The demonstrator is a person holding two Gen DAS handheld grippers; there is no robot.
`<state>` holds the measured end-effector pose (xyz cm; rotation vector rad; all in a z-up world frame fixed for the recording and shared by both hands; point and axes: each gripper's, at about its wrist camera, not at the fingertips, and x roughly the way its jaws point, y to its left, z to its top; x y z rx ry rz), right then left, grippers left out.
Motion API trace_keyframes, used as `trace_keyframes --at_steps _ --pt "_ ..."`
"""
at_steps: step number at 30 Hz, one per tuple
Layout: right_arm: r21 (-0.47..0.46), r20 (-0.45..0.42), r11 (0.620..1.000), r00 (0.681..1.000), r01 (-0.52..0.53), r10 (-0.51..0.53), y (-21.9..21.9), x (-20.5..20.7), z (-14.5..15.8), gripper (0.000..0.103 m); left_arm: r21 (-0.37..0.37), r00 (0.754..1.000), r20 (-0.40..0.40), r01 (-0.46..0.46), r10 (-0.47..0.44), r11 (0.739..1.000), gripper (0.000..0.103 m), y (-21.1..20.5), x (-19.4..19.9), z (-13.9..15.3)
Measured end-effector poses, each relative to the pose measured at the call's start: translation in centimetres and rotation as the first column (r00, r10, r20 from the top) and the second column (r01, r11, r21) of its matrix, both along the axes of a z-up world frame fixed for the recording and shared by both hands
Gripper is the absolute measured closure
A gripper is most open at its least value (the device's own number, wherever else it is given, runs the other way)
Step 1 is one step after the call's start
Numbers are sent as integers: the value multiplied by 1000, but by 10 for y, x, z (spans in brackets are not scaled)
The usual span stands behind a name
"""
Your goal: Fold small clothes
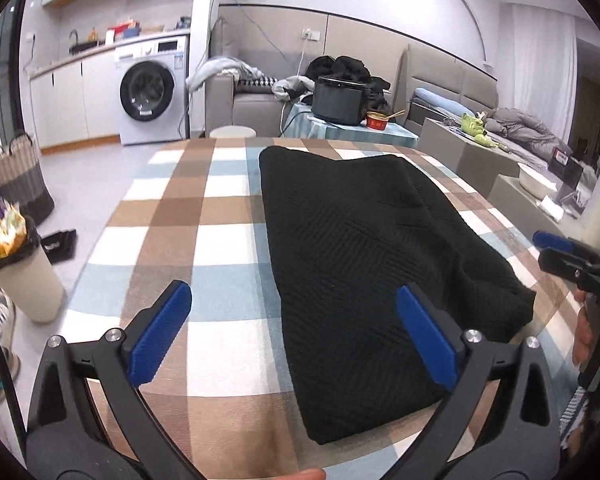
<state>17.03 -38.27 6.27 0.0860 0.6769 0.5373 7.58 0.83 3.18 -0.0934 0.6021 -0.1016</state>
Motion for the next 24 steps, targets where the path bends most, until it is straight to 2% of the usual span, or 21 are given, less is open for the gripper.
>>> trace_keyframes --at_steps 5,8,12,16,24 --pt "28 52 999 998 -26 24 -2 -10 -2 0 -4 999 44 -2 2 1000 1 -1 -14 0" --pt "11 102 1000 995 -6 5 -4 -17 0 0 5 997 73 -3 2 1000 1 -2 -21 -2" --pt "-1 130 1000 991 -29 29 0 -19 0 0 16 996 89 -29 28 999 1 -1 -23 -3" --pt "-17 196 999 980 -29 32 3 -23 1 0 16 993 121 -13 11 1000 1 -1 -26 -1" --pt "-9 229 1000 973 -25 26 2 -25 -1 0 22 990 141 3 -6 1000 1 -5 -30 -2"
